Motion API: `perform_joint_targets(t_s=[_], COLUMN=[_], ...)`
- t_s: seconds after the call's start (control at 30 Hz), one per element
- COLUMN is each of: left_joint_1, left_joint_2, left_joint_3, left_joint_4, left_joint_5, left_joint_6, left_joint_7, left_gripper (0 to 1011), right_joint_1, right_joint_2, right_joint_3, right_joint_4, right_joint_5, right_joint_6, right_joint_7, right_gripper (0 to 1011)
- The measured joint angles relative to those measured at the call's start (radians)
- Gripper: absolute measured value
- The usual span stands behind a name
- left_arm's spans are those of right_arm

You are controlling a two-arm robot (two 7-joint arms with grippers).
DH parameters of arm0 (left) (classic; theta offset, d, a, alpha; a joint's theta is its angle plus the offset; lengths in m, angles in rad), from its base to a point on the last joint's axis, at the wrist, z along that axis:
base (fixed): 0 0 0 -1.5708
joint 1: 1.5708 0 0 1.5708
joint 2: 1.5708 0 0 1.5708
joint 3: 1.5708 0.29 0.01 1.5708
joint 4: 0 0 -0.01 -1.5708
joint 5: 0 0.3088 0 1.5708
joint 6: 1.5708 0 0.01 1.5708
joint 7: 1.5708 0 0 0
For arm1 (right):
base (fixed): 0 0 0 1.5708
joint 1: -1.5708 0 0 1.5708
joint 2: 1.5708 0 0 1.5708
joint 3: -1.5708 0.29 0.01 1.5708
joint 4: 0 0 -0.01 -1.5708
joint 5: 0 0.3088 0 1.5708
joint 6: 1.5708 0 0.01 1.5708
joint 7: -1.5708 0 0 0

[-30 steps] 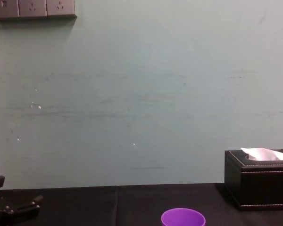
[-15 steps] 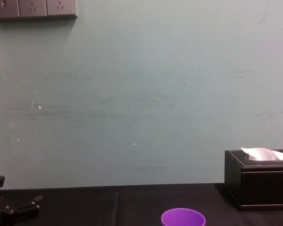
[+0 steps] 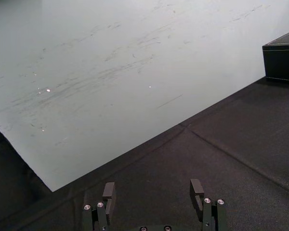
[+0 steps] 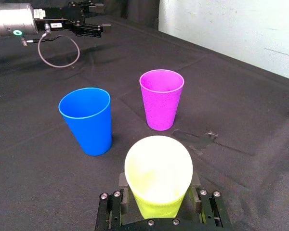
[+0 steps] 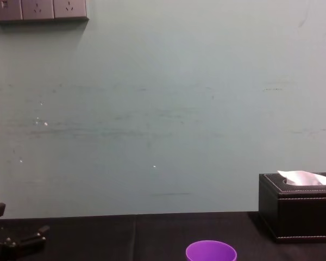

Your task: Stack the three plastic cups sequentially using one hand.

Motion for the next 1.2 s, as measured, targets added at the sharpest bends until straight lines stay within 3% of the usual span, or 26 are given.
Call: perform_joint_targets(t_s=[0.67, 0.93, 1.2], left_joint_1=[0.0, 0.0, 0.0], left_joint_2=[0.0, 0.0, 0.0], left_joint_3=[0.0, 0.0, 0.0], left_joint_4=[0.0, 0.0, 0.0], left_joint_5=[0.0, 0.0, 0.0], left_joint_6=[0.0, 0.0, 0.0], left_joint_7=[0.0, 0.0, 0.0], left_gripper=[1010, 1010, 1010], right_joint_1=[-0.006, -0.045, -0.072], right_joint_2=[0.006, 0.035, 0.064], right_joint_3=[0.0, 0.04, 0.105], right_joint_4=[-0.008, -0.068, -0.153], right_joint_5=[-0.004, 0.012, 0.074], right_joint_6=[-0.004, 0.0, 0.025], right_joint_7=[-0.003, -0.021, -0.034], right_gripper=[729, 729, 729])
